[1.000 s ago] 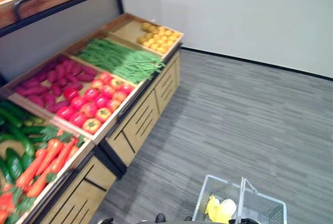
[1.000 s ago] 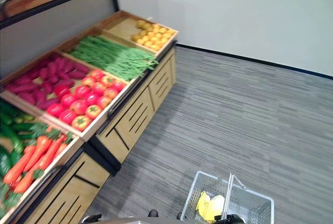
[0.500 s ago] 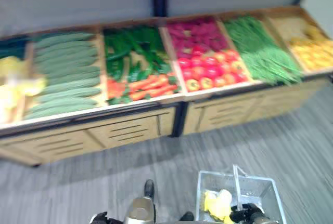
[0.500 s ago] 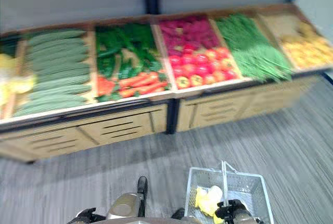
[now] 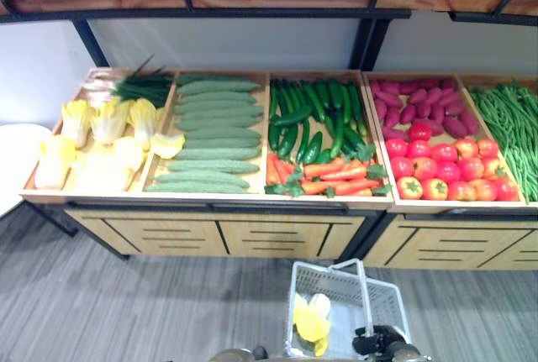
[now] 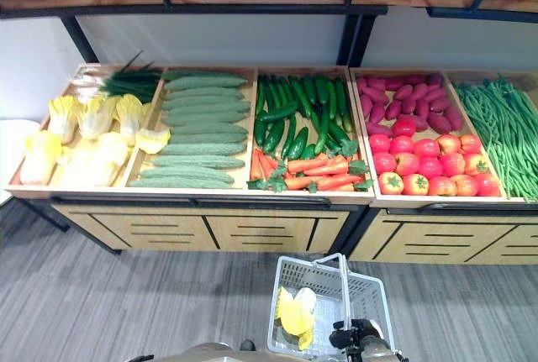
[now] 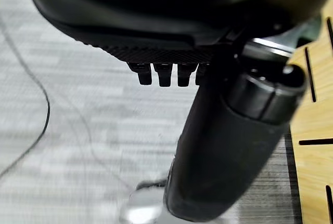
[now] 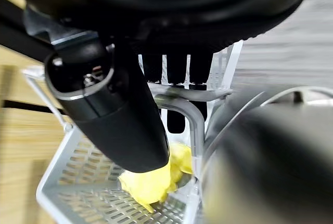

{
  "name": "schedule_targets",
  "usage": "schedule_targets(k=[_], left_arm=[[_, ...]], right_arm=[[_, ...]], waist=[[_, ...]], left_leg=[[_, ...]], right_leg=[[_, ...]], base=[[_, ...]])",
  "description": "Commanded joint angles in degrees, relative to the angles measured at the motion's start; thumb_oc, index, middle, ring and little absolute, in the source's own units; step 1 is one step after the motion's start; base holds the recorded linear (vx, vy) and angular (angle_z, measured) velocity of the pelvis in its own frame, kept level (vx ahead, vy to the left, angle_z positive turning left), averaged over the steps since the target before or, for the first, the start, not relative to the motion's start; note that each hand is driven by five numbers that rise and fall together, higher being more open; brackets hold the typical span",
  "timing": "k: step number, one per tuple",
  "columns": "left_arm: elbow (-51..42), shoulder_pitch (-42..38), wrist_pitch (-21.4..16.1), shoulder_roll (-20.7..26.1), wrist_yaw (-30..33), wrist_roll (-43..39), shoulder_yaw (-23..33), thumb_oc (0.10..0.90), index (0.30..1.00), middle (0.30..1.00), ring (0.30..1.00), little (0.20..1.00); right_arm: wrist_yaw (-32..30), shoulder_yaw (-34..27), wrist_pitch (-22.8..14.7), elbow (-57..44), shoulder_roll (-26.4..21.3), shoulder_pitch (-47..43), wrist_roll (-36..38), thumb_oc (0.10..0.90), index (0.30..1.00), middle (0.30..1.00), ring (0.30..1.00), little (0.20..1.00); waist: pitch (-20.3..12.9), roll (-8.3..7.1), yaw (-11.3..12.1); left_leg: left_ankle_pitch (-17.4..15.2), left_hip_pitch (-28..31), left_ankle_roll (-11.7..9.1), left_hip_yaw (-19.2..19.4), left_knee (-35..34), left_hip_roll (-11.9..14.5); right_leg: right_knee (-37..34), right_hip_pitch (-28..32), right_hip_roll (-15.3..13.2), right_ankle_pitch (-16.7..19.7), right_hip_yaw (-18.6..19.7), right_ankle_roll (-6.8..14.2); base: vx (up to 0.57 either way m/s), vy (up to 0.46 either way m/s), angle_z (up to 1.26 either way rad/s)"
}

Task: Get the vegetables into the basket

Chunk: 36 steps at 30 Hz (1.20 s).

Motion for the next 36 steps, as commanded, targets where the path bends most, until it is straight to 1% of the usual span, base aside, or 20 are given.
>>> schedule_targets(k=[1,2,3,4,5,6,8,12,18,23,28,31,33,34,36], left_arm=[[-1.18,-1.57,-0.36,2.23,1.02,1.29,1.75,0.9,1.0,1.0,1.0,1.0],[-0.84,-2.22,-0.38,2.35,1.24,1.82,1.45,0.9,1.0,1.0,1.0,1.0],[-0.61,-2.76,-0.04,2.65,1.67,2.81,1.22,0.9,1.0,1.0,1.0,1.0],[-0.77,-3.03,-0.19,2.53,1.53,2.52,0.98,0.9,1.0,1.0,1.0,1.0],[-1.1,-2.76,-0.14,2.34,1.5,2.08,1.01,0.9,1.0,1.0,1.0,1.0],[-1.04,-2.42,-0.24,2.04,1.43,1.71,1.29,0.9,1.0,1.0,1.0,1.0],[-1.31,-1.97,-0.46,1.59,1.42,0.84,1.6,0.9,1.0,1.0,1.0,1.0],[-0.93,-1.52,-0.25,1.05,1.29,1.15,1.59,0.9,1.0,1.0,1.0,1.0],[-0.31,-0.66,0.09,0.88,1.31,1.72,1.54,0.9,1.0,1.0,1.0,1.0],[-0.3,-0.71,0.07,0.84,1.54,1.82,1.39,0.9,1.0,1.0,1.0,1.0],[-0.3,-0.71,0.07,0.84,1.54,1.82,1.39,0.9,1.0,1.0,1.0,1.0],[-0.11,-1.1,0.12,0.69,1.65,2.24,0.68,0.9,1.0,1.0,1.0,1.0],[-0.81,-1.31,0.03,0.86,1.95,2.27,0.36,0.9,1.0,1.0,1.0,1.0],[-2.82,-1.7,-0.66,1.15,2.04,-0.08,0.92,0.9,1.0,1.0,1.0,1.0],[-9.28,-1.72,-1.28,2.05,2.49,-1.5,0.63,0.9,1.0,1.0,1.0,1.0]], right_arm=[[0.31,0.76,2.53,1.81,-2.47,1.88,2.16,0.4,0.3,0.3,0.3,0.3],[0.26,0.99,2.41,1.86,-2.24,1.68,2.59,0.4,0.3,0.3,0.3,0.3],[0.12,1.18,2.12,2.25,-2.32,1.89,3.1,0.4,0.3,0.3,0.3,0.3],[0.34,0.97,2.53,2.72,-2.21,1.99,3.58,0.4,0.3,0.3,0.3,0.3],[0.16,1.19,2.56,2.69,-1.99,1.91,3.41,0.4,0.3,0.3,0.3,0.3],[0.44,1.24,2.66,2.73,-1.94,2.14,3.3,0.4,0.3,0.3,0.3,0.3],[0.45,1.32,2.55,2.73,-2.09,2.15,2.75,0.4,0.3,0.3,0.3,0.3],[0.32,0.51,2.6,3.18,-2.52,2.7,3.67,0.4,0.3,0.3,0.3,0.3],[0.27,0.19,2.72,3.87,-3.29,2.93,3.57,0.4,0.3,0.3,0.3,0.3],[0.25,-0.04,2.86,4.46,-3.64,3.02,3.43,0.4,0.3,0.3,0.3,0.3],[0.25,-0.04,2.85,4.46,-3.64,3.02,3.42,0.4,0.3,0.3,0.3,0.3],[0.27,-0.73,3.66,7.08,-4.67,3.07,2.15,0.4,0.3,0.3,0.3,0.3],[0.14,-1.02,3.65,7.3,-5.3,2.82,2.05,0.4,0.3,0.3,0.3,0.3],[-0.07,-1.8,3.6,7.43,-6.09,2.47,2.54,0.4,0.3,0.3,0.3,0.3],[-0.07,-2.3,3.67,7.32,-6.95,2.38,2.42,0.4,0.3,0.3,0.3,0.3]], waist=[[3.22,0.77,-2.39],[2.83,-0.18,-2.39],[2.69,-0.76,-2.98],[2.28,-0.94,-2.81],[1.7,-1.32,-2.47],[0.88,-1.54,-2.13],[0.29,-1.69,-1.62],[-0.36,-2.24,-1.47],[-0.47,-2.51,-1.49],[-0.24,-2.52,-1.59],[-0.22,-2.52,-1.6],[-0.87,-2.55,-1.74],[-0.91,-2.49,-1.77],[-0.89,-2.46,-1.74],[-0.72,-2.26,-1.61]], left_leg=[[2.91,-0.91,-6.39,-5.21,-3.03,3.69],[2.37,-0.79,-6.91,-5.26,-3.47,3.33],[1.66,-0.46,-6.99,-5.48,-3.47,3.1],[2.02,-0.45,-7.02,-6.51,-3.47,2.93],[1.93,-0.72,-7.12,-6.19,-3.47,3.05],[1.8,-0.71,-7.35,-5.93,-3.47,3.17],[1.93,-0.65,-7.81,-5.02,-3.47,3.57],[1.67,0.3,-8.49,-5.55,-3.47,4.0],[1.66,1.13,-9.33,-6.14,-3.47,4.81],[1.48,1.56,-9.52,-6.3,-3.47,5.09],[1.48,1.58,-9.53,-6.31,-3.47,5.09],[1.24,1.99,-9.85,-6.39,-3.47,5.45],[1.25,2.04,-9.87,-6.48,-3.47,5.45],[1.3,1.98,-9.91,-6.76,-3.47,5.46],[1.45,1.76,-9.87,-7.07,-3.47,5.4]], right_leg=[[-20.61,3.12,17.61,-1.31,3.26,-4.4],[-32.18,4.02,17.52,-1.15,2.68,-3.87],[-37.32,4.81,19.22,-0.39,5.0,-3.5],[-38.22,7.07,19.46,-1.32,7.11,-3.26],[-39.44,7.3,19.82,-0.54,7.01,-3.63],[-41.99,8.96,19.74,-0.28,6.35,-3.53],[-44.56,10.66,19.67,0.71,5.16,-3.49],[-48.61,13.88,20.05,1.4,4.78,-3.86],[-48.94,15.38,20.47,0.61,3.41,-4.41],[-48.94,15.94,20.79,0.16,3.3,-4.91],[-48.94,15.96,20.79,0.16,3.29,-4.91],[-48.94,16.37,20.98,-0.21,2.89,-5.08],[-48.94,16.44,21.03,-0.24,2.93,-5.09],[-48.94,16.38,21.04,-0.22,2.85,-5.08],[-48.94,16.25,20.98,-0.1,2.66,-5.02]], base=[[0.19,-0.111,0.78],[0.17,-0.141,0.9],[0.14,-0.133,0.78],[0.11,-0.092,0.5],[0.1,-0.082,0.26],[0.11,-0.108,0.21],[0.08,-0.111,-0.02],[0.06,-0.099,-0.07],[0.03,-0.071,-0.06],[0.01,-0.051,0.0],[0.0,-0.017,-0.02],[0.01,-0.074,0.02],[0.0,-0.003,0.03],[0.0,0.0,0.0],[-0.03,0.018,0.05]])
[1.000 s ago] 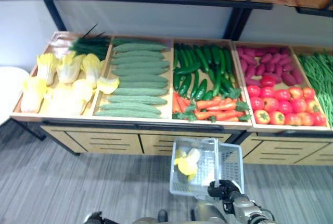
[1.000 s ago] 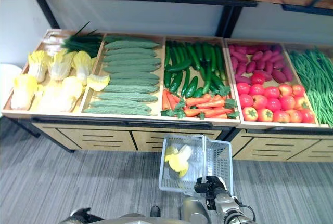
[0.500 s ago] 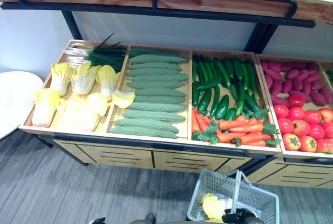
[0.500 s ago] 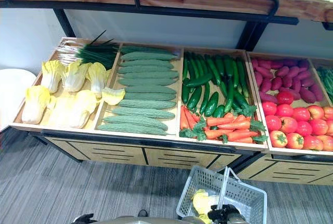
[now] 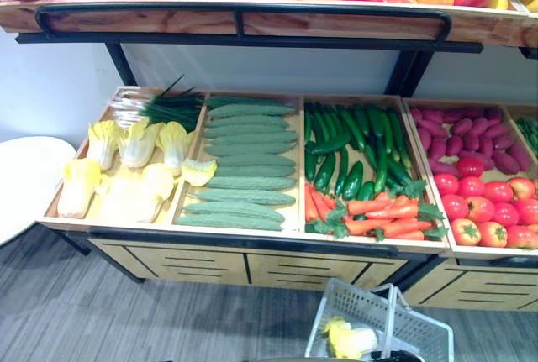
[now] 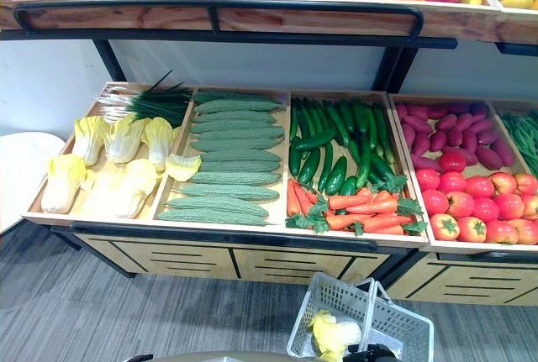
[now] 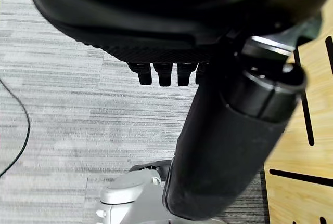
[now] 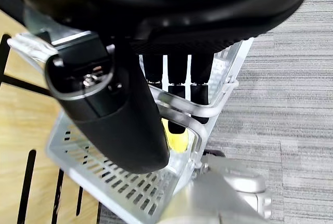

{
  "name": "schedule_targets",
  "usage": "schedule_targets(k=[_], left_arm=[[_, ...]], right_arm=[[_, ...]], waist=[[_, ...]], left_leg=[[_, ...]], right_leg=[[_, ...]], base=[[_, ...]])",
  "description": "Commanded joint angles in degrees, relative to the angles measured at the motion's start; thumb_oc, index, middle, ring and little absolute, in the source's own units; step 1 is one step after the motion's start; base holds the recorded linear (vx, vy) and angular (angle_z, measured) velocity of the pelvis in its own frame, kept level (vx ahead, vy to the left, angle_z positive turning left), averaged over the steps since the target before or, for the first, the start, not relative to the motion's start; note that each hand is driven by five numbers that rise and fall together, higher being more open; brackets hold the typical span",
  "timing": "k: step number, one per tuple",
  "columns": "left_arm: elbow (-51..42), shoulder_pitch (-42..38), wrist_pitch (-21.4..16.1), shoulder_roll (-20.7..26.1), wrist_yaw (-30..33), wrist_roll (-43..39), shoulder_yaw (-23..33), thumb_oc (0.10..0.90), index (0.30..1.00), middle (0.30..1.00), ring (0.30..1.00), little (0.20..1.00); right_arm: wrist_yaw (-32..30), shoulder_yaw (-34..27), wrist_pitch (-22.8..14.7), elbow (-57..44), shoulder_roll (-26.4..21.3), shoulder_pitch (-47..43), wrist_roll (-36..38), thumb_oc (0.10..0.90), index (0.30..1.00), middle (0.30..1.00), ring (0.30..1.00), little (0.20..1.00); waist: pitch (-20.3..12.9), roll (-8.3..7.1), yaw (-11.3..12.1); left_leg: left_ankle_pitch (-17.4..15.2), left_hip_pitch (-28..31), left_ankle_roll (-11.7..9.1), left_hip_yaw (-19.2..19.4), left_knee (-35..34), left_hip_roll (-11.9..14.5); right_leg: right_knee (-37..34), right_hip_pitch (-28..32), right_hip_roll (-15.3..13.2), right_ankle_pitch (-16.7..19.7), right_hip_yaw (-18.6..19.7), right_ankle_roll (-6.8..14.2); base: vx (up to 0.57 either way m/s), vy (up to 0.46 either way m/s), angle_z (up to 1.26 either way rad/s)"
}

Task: Get the vegetables into the basket

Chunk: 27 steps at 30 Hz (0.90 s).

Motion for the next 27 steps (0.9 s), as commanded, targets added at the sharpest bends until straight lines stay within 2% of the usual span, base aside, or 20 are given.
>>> schedule_targets(k=[1,4,5,6,7,9,11,16,22,27], left_arm=[[-11.34,-3.38,-2.66,2.58,2.15,-2.75,0.5,0.9,1.0,1.0,1.0,1.0],[-39.91,3.4,-2.94,6.56,-0.27,-5.86,2.41,0.9,1.0,1.0,1.0,1.0],[-39.95,3.43,-2.91,6.56,-0.27,-5.85,2.42,0.9,1.0,1.0,1.0,1.0],[-55.42,8.74,-3.01,8.8,-1.55,-5.54,5.97,0.9,1.0,1.0,1.0,1.0],[-63.01,12.27,-3.27,9.74,-2.27,-5.14,8.85,0.9,1.0,1.0,1.0,1.0],[-74.33,16.57,-4.54,10.35,-2.64,-4.91,13.29,0.9,1.0,1.0,1.0,1.0],[-80.48,20.05,-5.19,8.72,-2.73,-8.41,15.17,0.9,1.0,1.0,1.0,1.0],[-85.09,19.77,-5.57,9.51,-2.48,-7.73,15.9,0.9,1.0,1.0,1.0,1.0],[-87.56,14.69,-5.7,12.99,-2.55,-3.93,13.92,0.9,1.0,1.0,1.0,1.0],[-88.04,1.97,-5.6,15.92,-0.12,3.14,8.93,0.9,1.0,1.0,1.0,1.0]], right_arm=[[-0.77,-0.65,-0.03,1.45,-4.93,-2.16,-0.92,0.4,0.3,0.3,0.3,0.3],[-0.21,-2.78,0.58,0.76,-5.91,-1.08,-0.83,0.4,0.3,0.3,0.3,0.3],[-0.21,-2.77,0.58,0.75,-5.91,-1.07,-0.83,0.4,0.3,0.3,0.3,0.3],[0.11,-4.36,0.96,-0.03,-5.81,-0.38,-0.55,0.4,0.3,0.3,0.3,0.3],[0.24,-5.26,1.19,-0.07,-5.46,-0.04,-0.37,0.4,0.3,0.3,0.3,0.3],[0.57,-5.61,1.7,0.59,-4.2,0.77,-0.72,0.4,0.3,0.3,0.3,0.3],[1.58,-4.23,2.22,0.84,-2.86,1.6,-1.76,0.4,0.3,0.3,0.3,0.3],[1.97,-1.99,2.29,-0.07,-1.34,2.84,-2.28,0.4,0.3,0.3,0.3,0.3],[1.72,-0.35,2.18,0.11,-0.87,1.9,-2.98,0.4,0.3,0.3,0.3,0.3],[1.22,1.7,1.88,-0.09,-0.43,-0.32,-3.72,0.4,0.3,0.3,0.3,0.3]], waist=[[1.5,-1.94,0.58],[2.19,-1.77,1.52],[2.17,-1.78,1.51],[2.46,-1.82,2.2],[2.64,-1.94,2.75],[2.78,-2.01,3.81],[2.58,-2.4,4.35],[2.47,-2.95,4.57],[2.65,-3.38,4.49],[2.11,-3.92,3.24]], left_leg=[[-0.84,-1.43,-0.97,-2.36,0.02,-1.65],[-0.53,-2.06,-0.75,-3.23,0.02,-1.85],[-0.53,-2.07,-0.75,-3.24,0.02,-1.85],[-0.49,-2.41,-0.64,-3.61,0.02,-1.92],[-0.1,-2.69,-0.58,-3.67,0.02,-2.02],[-0.92,-2.25,-0.48,-3.95,0.02,-2.05],[-1.42,-1.84,-0.38,-3.77,0.02,-2.1],[-2.02,-1.2,-0.31,-4.27,0.02,-2.16],[-2.48,-0.92,-0.32,-4.18,0.02,-2.02],[-3.39,-0.35,-0.12,-2.89,0.02,-2.0]], right_leg=[[0.28,0.59,0.8,-1.51,-0.37,0.82],[0.28,0.15,0.56,-1.2,-1.14,1.09],[0.28,0.14,0.56,-1.21,-1.15,1.09],[0.3,0.01,0.43,-1.09,-1.45,1.17],[0.28,-0.19,0.32,-0.71,-1.76,1.22],[0.28,0.3,0.26,-1.29,-1.91,1.38],[0.28,0.8,0.16,-1.56,-1.97,1.45],[0.28,1.59,0.05,-2.15,-2.19,1.45],[0.28,1.72,0.01,-2.21,-2.09,1.62],[0.28,1.89,-0.09,-1.76,-0.97,2.06]], base=[[-0.03,0.026,0.08],[-0.03,0.024,0.14],[-0.02,0.018,0.25],[-0.04,0.016,0.2],[0.0,0.031,0.06],[0.02,0.013,0.02],[0.04,0.031,0.08],[0.04,0.024,0.01],[0.02,0.019,0.03],[0.03,0.024,-0.03]])
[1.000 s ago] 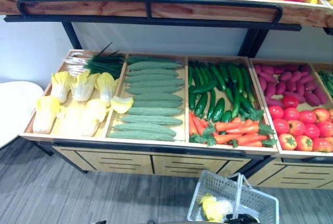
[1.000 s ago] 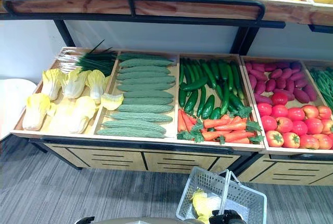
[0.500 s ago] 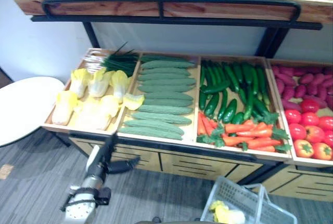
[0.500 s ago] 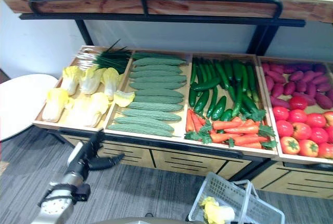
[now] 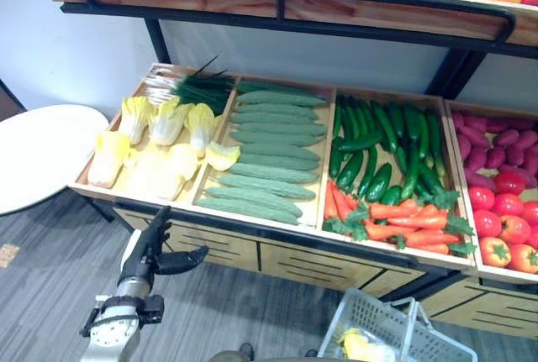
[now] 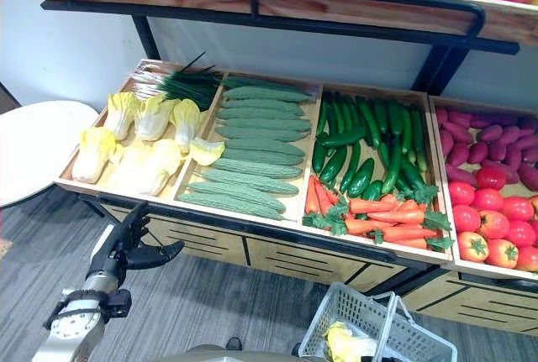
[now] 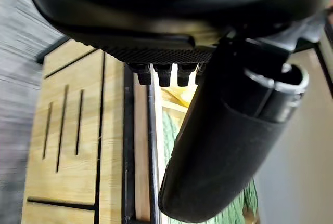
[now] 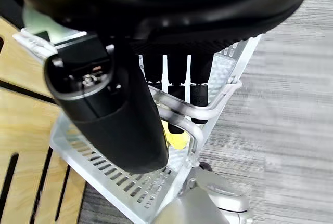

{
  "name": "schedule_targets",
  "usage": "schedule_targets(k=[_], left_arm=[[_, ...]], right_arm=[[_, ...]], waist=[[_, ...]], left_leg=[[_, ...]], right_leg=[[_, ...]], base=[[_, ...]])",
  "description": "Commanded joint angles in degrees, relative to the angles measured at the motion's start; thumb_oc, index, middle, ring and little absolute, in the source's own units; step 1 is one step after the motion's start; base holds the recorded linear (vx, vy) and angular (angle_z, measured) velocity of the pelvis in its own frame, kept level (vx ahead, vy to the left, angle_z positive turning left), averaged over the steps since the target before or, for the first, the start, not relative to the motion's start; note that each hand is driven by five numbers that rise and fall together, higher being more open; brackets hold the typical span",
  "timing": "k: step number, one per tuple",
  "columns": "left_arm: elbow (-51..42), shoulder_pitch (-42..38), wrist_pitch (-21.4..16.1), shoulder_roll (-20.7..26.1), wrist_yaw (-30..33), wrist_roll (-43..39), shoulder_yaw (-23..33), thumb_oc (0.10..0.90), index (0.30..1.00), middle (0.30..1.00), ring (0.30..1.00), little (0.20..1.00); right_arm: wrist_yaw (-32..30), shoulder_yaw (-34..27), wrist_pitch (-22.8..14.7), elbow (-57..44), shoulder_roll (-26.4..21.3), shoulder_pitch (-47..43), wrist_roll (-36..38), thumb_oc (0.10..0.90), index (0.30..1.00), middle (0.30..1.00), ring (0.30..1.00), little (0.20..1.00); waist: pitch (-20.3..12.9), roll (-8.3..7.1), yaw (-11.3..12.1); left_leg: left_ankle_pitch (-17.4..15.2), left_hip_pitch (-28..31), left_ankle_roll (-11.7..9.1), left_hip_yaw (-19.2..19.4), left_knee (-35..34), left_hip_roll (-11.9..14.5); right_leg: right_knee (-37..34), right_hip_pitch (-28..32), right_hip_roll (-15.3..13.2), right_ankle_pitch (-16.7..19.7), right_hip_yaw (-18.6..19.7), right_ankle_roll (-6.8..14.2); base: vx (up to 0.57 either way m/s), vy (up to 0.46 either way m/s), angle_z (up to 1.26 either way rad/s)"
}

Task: Get the vegetables into the basket

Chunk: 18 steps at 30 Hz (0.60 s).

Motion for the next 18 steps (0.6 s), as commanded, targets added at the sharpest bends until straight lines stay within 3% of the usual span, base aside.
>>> schedule_targets(k=[1,3,4,10,14,18], left_arm=[[-9.2,-11.2,-6.49,2.28,2.07,5.17,0.21,0.9,1.0,1.0,1.0,1.0],[-9.45,-15.47,-6.43,2.74,2.67,6.79,-1.5,0.9,1.0,1.0,1.0,1.0],[-9.43,-21.38,-6.68,2.08,3.48,8.16,-4.5,0.9,1.0,1.0,1.0,1.0],[-7.29,-30.46,-6.45,0.99,4.17,10.53,-9.8,0.9,1.0,1.0,1.0,1.0],[-0.06,-40.27,-5.39,-1.19,5.57,13.31,-16.67,0.9,1.0,1.0,1.0,1.0],[6.1,-45.08,-4.52,-3.25,6.76,15.38,-20.85,0.9,1.0,1.0,1.0,1.0]], right_arm=[[-0.29,4.05,0.11,1.7,-0.22,-2.93,-3.04,0.4,0.3,0.3,0.3,0.3],[-0.42,4.61,0.09,1.49,-0.2,-3.89,-3.15,0.4,0.3,0.3,0.3,0.3],[-0.62,5.75,-0.12,1.13,0.1,-4.49,-3.35,0.4,0.3,0.3,0.3,0.3],[-1.04,6.66,-0.13,1.05,0.39,-5.6,-3.52,0.4,0.3,0.3,0.3,0.3],[-1.71,7.69,0.16,1.09,0.65,-6.65,-3.71,0.4,0.3,0.3,0.3,0.3],[-2.11,8.3,0.33,1.49,0.89,-7.39,-3.92,0.4,0.3,0.3,0.3,0.3]], waist=[[-0.46,-2.05,-1.51],[-0.59,-2.09,-2.1],[-1.05,-1.92,-3.21],[-1.7,-0.97,-4.67],[-1.97,0.64,-6.96],[-1.87,1.78,-8.52]], left_leg=[[-4.17,0.46,-0.05,-0.24,0.06,-1.81],[-3.75,0.25,0.02,0.4,0.06,-1.84],[-4.22,0.6,0.13,1.35,0.06,-1.87],[-4.78,1.2,0.05,3.08,0.06,-1.87],[-4.86,1.55,-0.27,4.26,0.06,-1.6],[-4.27,1.17,-0.71,4.97,0.06,-1.28]], right_leg=[[0.29,1.63,0.14,-1.35,1.47,1.39],[0.29,1.19,-0.06,-0.58,1.98,1.44],[0.29,1.05,-0.22,-0.41,2.95,1.59],[0.29,0.7,-0.34,-0.21,4.82,1.9],[0.29,0.34,-0.25,-0.13,5.99,2.1],[0.29,-0.33,-0.01,0.02,6.49,1.96]], base=[[0.01,0.024,-0.11],[-0.01,0.048,-0.14],[0.0,0.051,-0.16],[0.02,0.016,-0.29],[-0.01,-0.048,-0.2],[-0.04,-0.087,-0.14]])
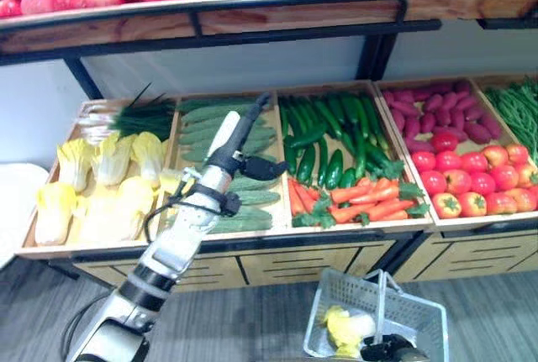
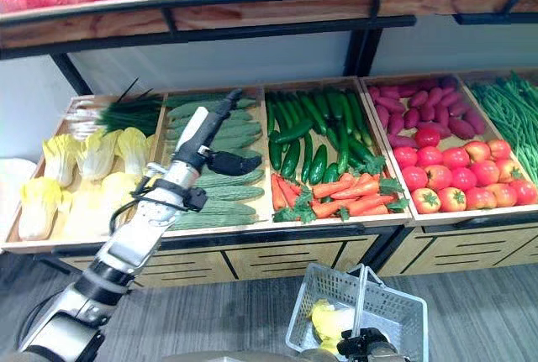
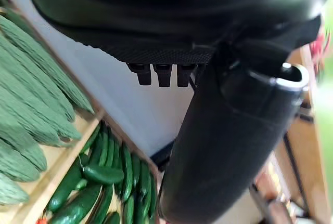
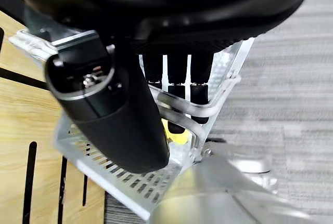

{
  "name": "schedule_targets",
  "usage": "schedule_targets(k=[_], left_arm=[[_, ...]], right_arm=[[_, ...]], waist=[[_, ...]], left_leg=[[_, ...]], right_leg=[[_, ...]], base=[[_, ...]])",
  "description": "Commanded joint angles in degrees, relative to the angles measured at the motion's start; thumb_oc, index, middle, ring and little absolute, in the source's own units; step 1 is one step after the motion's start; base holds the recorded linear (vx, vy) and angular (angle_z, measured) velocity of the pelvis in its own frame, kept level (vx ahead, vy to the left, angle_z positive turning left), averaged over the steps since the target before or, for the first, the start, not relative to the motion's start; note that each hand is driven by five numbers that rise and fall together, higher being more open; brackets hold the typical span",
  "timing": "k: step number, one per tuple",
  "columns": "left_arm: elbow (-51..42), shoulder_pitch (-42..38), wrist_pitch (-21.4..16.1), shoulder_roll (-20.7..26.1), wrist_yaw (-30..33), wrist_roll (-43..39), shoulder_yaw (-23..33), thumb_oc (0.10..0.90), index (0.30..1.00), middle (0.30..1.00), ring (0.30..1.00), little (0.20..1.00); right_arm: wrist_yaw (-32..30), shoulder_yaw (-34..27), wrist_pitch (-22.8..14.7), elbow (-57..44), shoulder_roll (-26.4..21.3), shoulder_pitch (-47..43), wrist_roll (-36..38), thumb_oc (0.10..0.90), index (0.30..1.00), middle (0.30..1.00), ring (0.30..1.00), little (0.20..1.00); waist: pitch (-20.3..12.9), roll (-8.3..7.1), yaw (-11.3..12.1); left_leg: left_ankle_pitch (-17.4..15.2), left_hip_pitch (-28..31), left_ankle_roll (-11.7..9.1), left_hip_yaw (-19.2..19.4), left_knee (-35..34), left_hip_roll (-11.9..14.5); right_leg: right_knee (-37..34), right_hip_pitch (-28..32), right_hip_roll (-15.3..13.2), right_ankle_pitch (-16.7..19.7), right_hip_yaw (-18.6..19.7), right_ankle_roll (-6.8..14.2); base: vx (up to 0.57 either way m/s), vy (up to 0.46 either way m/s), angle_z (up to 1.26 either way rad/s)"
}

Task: Get the vegetables into the basket

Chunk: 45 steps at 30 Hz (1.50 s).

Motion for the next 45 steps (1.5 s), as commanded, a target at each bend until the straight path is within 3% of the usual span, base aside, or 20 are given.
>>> schedule_targets(k=[1,8,21,22,23,24,37,45], left_arm=[[-0.76,-8.13,-3.23,0.73,3.42,3.78,0.67,0.9,1.0,1.0,1.0,1.0],[19.31,-17.76,-0.83,-5.47,6.04,7.94,-6.73,0.9,1.0,1.0,1.0,1.0],[59.24,-27.81,3.57,-13.93,6.86,13.79,-13.37,0.9,1.0,1.0,1.0,1.0],[60.65,-28.11,3.78,-14.01,6.71,13.92,-13.29,0.647,0.646,0.646,0.646,0.646],[60.71,-28.14,3.75,-14.04,6.73,13.91,-13.29,0.506,0.448,0.448,0.448,0.448],[61.45,-28.48,3.99,-14.2,6.77,14.18,-13.37,0.4,0.3,0.3,0.3,0.3],[62.42,-26.64,4.26,-13.43,7.08,15.83,-12.81,0.4,0.3,0.3,0.3,0.3],[56.91,-27.13,3.63,-11.5,8.48,16.52,-12.92,0.4,0.3,0.3,0.3,0.3]], right_arm=[[-0.08,2.5,0.56,2.58,-1.1,-2.31,-2.16,0.4,0.3,0.3,0.3,0.3],[-1.03,2.94,0.24,2.42,-2.46,-2.67,-1.2,0.4,0.3,0.3,0.3,0.3],[-2.12,5.95,-1.19,4.4,-3.4,-2.88,-0.93,0.4,0.3,0.3,0.3,0.3],[-2.08,6.11,-1.32,4.4,-3.4,-2.83,-1.04,0.4,0.3,0.3,0.3,0.3],[-2.07,6.11,-1.32,4.4,-3.42,-2.84,-1.04,0.4,0.3,0.3,0.3,0.3],[-2.1,6.28,-1.4,4.38,-3.39,-2.93,-1.03,0.4,0.3,0.3,0.3,0.3],[-1.71,7.37,-2.35,4.13,-1.72,-0.78,-1.4,0.4,0.3,0.3,0.3,0.3],[-1.58,7.32,-2.36,4.49,-1.2,0.0,-2.19,0.4,0.3,0.3,0.3,0.3]], waist=[[0.7,-2.82,0.37],[1.01,1.35,-4.12],[1.31,4.13,-9.71],[1.33,4.23,-9.84],[1.35,4.24,-9.82],[1.33,4.29,-9.94],[1.4,3.62,-9.62],[1.44,2.97,-8.82]], left_leg=[[-2.85,-0.77,-1.38,-1.93,0.05,-1.36],[-2.05,-1.77,-2.37,-0.08,0.05,-0.89],[-1.02,-3.49,-3.65,3.14,0.05,0.29],[-1.02,-3.46,-3.68,3.33,0.05,0.32],[-1.02,-3.44,-3.68,3.36,0.05,0.32],[-1.05,-3.38,-3.7,3.46,0.05,0.35],[-1.82,-2.47,-3.42,4.04,0.05,0.31],[-2.19,-2.26,-3.23,4.0,0.05,0.09]], right_leg=[[0.31,0.84,-0.25,-1.14,-0.04,1.53],[0.31,-0.37,-0.06,-1.66,0.87,1.41],[0.31,-3.21,0.88,-1.36,3.02,0.99],[0.31,-3.23,0.99,-1.36,3.19,1.01],[0.31,-3.23,1.0,-1.36,3.22,1.01],[0.31,-3.24,1.03,-1.34,3.36,1.02],[0.31,-2.59,1.33,-1.45,3.65,0.99],[0.31,-2.3,1.35,-1.48,3.6,1.17]], base=[[-0.06,-0.094,-0.09],[-0.01,-0.07,-0.03],[0.02,-0.058,-0.12],[0.03,-0.022,-0.09],[0.03,-0.014,-0.16],[0.02,-0.015,-0.19],[0.02,-0.008,-0.05],[0.0,0.0,0.0]])
